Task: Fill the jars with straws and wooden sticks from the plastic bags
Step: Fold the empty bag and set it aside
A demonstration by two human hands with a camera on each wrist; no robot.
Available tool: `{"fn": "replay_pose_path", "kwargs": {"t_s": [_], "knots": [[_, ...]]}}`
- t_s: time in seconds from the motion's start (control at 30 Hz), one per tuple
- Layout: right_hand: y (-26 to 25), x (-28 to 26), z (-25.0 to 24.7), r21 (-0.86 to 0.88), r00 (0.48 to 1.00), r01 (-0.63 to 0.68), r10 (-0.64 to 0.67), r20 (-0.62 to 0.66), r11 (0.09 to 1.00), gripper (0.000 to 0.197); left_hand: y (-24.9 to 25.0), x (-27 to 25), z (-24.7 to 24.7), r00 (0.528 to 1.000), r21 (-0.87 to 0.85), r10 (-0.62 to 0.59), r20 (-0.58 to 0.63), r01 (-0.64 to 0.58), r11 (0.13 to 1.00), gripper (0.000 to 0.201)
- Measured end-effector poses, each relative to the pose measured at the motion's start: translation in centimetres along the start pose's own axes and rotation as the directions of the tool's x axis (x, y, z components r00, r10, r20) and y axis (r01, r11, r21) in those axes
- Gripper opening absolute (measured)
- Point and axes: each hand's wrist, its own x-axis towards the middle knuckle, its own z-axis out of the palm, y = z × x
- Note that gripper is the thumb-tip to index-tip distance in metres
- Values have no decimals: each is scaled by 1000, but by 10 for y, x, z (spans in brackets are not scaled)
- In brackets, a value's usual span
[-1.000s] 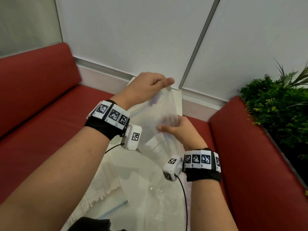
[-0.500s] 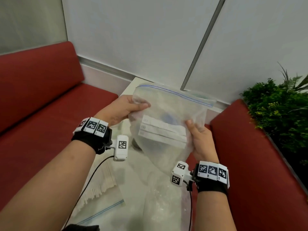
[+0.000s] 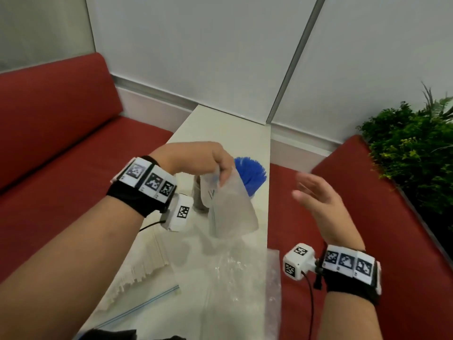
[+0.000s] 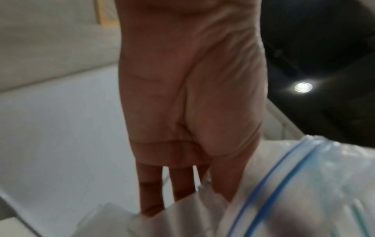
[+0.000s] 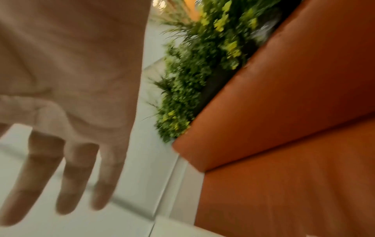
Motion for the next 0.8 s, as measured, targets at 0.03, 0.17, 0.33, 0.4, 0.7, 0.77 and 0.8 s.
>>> {"fn": "replay_pose_path", "kwargs": {"t_s": [0.03,0.17,0.33,0.4,0.7,0.77,0.8], "knots": [[-6,5,16,-24,990,-36,39,137,999,72,9,8,9,996,23,23,89,-25,999,34],[0,-3,71,-118,869,-276,300,393,954,52,27,24,29,984,-219,174,-33,-177,959,36],[20,-17,75,-45,965,-255,257,52,966,28,-6,36,43,850,-426,-121,-512,-129,896,61],[23,-18,72,92,958,-236,215,190,968,43,-18,42,69,963,-482,-175,-206,56,874,102],[113,-74,76,270,824,-510,554,-117,817,32,-81,82,183,945,-650,-314,-93,181,738,18],[141,-92,91,-58,736,-649,608,-297,758,49,-107,88,222,907,-567,-420,-36,328,756,15],[153,-101,102,-236,728,-678,591,-347,696,65,-120,89,240,888,-470,-460,-6,404,785,12]]}}
